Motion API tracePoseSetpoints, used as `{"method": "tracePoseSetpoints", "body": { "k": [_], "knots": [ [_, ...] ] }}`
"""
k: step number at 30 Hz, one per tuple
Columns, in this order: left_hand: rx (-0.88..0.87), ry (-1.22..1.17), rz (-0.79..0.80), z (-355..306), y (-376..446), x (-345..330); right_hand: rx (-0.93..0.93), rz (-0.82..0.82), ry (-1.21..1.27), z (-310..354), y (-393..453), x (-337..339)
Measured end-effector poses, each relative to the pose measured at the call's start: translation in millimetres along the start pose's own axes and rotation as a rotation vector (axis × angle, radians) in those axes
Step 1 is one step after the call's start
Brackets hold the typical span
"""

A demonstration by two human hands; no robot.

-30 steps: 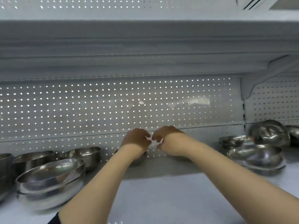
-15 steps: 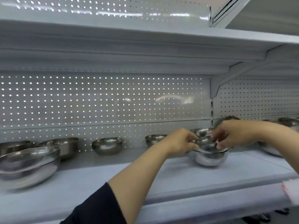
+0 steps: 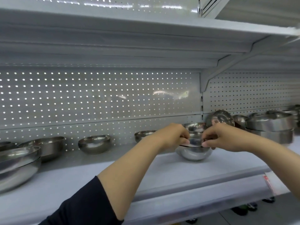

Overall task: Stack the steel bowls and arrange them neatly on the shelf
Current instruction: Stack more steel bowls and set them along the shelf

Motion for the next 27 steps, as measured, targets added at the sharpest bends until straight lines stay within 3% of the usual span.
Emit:
{"method": "tracePoseSetpoints", "body": {
  "k": [6, 11, 15, 27],
  "knots": [
    [0.001, -0.072, -0.055, 2, -4, -1, -0.002, 0.004, 0.071, -6, 0, -3],
    [0.143, -0.089, -0.141, 19, -16, -5, -0.068, 0.038, 0.116, -21, 5, -3],
    [0.208, -0.295, -0.142, 23, -17, -16, -0.176, 0.121, 0.248, -34, 7, -11],
    [0.215, -0.395, -0.195, 27, -16, -22, -0.18, 0.04, 0.457, -37, 10, -16]
  ]
}}
Point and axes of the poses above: each hand's wrist, its own y-axis towards the middle knuckle, its own x-axis out of the back of the hand, z = x × y, the point moved 2 cm from there along y, towards the middle knuckle, and after that the axes turned 14 degrees about -x, right-handed, at the moved point
